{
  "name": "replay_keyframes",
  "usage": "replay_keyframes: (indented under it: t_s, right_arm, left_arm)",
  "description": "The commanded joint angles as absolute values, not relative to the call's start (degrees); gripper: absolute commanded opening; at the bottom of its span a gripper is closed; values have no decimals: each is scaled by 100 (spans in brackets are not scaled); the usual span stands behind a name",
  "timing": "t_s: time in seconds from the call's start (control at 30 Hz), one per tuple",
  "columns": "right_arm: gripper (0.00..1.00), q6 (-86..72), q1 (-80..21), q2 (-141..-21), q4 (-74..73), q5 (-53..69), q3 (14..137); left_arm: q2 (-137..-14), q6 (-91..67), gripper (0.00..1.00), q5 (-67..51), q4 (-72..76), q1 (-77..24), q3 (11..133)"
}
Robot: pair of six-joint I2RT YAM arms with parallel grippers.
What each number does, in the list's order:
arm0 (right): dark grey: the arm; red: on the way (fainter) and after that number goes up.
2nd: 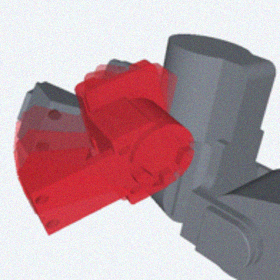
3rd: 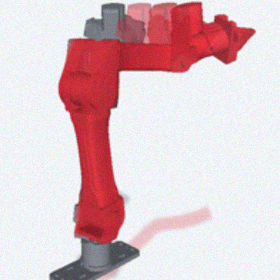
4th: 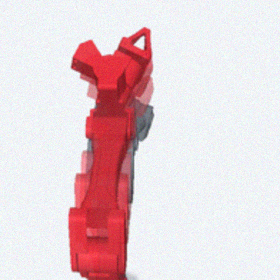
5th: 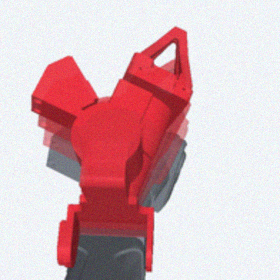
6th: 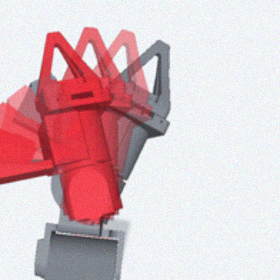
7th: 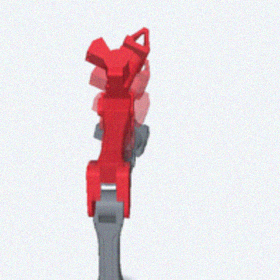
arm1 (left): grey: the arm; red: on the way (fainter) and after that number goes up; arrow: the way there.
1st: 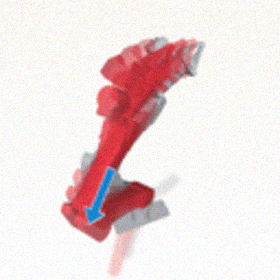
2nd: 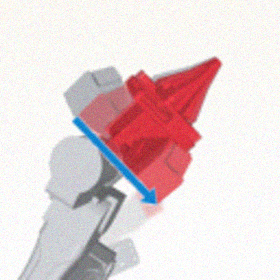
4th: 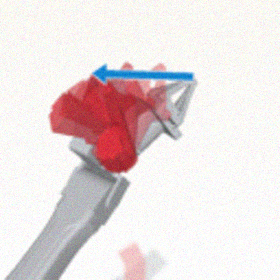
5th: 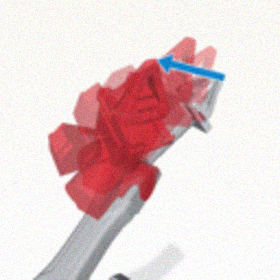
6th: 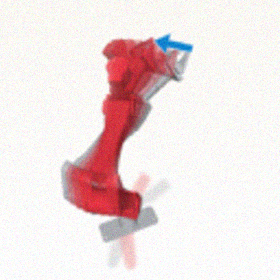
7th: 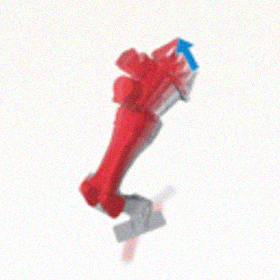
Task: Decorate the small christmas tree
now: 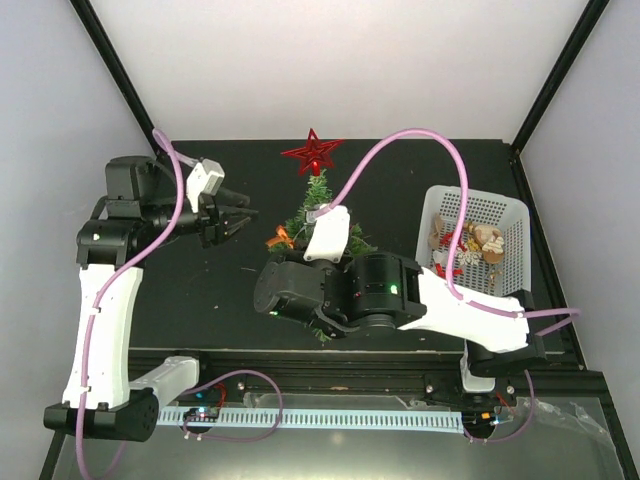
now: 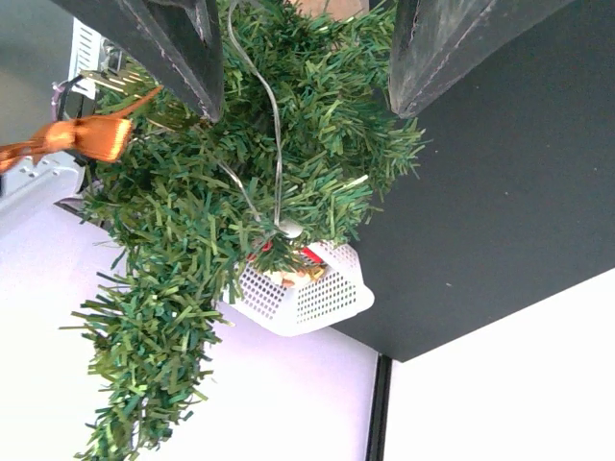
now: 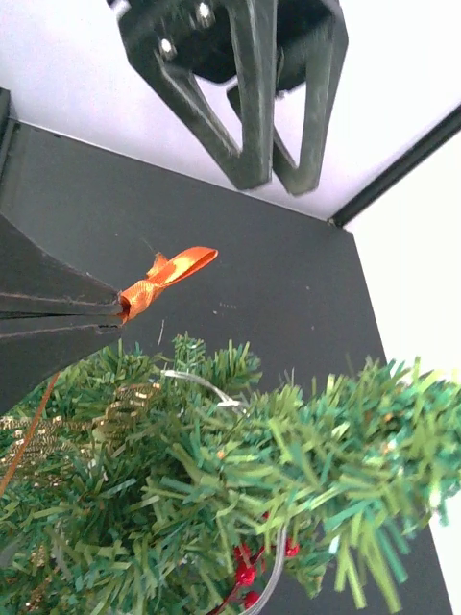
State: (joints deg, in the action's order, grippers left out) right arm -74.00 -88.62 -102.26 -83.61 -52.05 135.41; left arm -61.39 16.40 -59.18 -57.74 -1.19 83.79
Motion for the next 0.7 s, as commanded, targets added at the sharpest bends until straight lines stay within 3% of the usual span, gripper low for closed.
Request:
replay_keyframes:
  t_s: [0.0,0.67]
  right_arm:
    - [1,-8493,-8827,-10203,-8650,-5783,13373]
    - [1,-9269,-8625,-9969,-8692,-5985,12240]
  left_arm:
    - [-6091,1690,48,-6158,-5783,-79,8313]
    - [-6440,2705,48,-6422,-6970,-11,8570]
